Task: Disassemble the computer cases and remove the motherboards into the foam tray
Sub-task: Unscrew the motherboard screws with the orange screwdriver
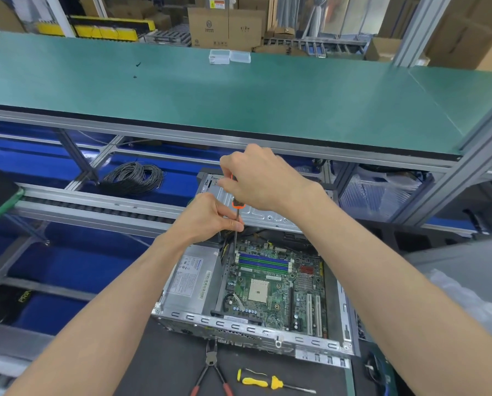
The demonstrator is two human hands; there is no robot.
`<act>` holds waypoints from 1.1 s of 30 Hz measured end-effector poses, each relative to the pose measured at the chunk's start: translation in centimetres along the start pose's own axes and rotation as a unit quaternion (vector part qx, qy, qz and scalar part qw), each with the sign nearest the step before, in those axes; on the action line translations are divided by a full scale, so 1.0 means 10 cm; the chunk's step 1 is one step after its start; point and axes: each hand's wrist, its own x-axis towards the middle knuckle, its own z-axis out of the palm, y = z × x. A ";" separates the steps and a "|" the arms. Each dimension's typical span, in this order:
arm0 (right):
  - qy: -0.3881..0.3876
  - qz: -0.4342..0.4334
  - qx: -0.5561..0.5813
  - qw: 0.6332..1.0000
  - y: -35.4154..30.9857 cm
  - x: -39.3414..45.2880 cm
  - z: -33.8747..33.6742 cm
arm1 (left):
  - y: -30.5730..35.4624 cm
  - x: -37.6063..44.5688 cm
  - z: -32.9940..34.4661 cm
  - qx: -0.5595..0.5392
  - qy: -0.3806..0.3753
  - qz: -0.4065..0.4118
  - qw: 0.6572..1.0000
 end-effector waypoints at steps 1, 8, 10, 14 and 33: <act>-0.010 -0.024 0.013 1.000 0.01 0.00 -0.01 | 0.00 0.00 -0.01 -0.002 -0.006 0.002 1.000; -0.030 -0.023 0.081 0.996 0.04 -0.08 -0.07 | 0.01 -0.02 0.00 0.013 -0.022 -0.008 1.000; -0.013 0.025 -0.005 1.000 0.00 -0.05 -0.04 | 0.02 0.00 0.01 0.032 -0.021 -0.005 0.999; -0.029 -0.006 -0.006 1.000 -0.02 -0.02 -0.04 | 0.02 0.00 0.02 0.049 -0.014 -0.005 0.999; -0.083 -0.092 0.116 0.986 -0.09 -0.13 -0.14 | -0.11 -0.12 0.04 0.082 0.015 0.033 0.996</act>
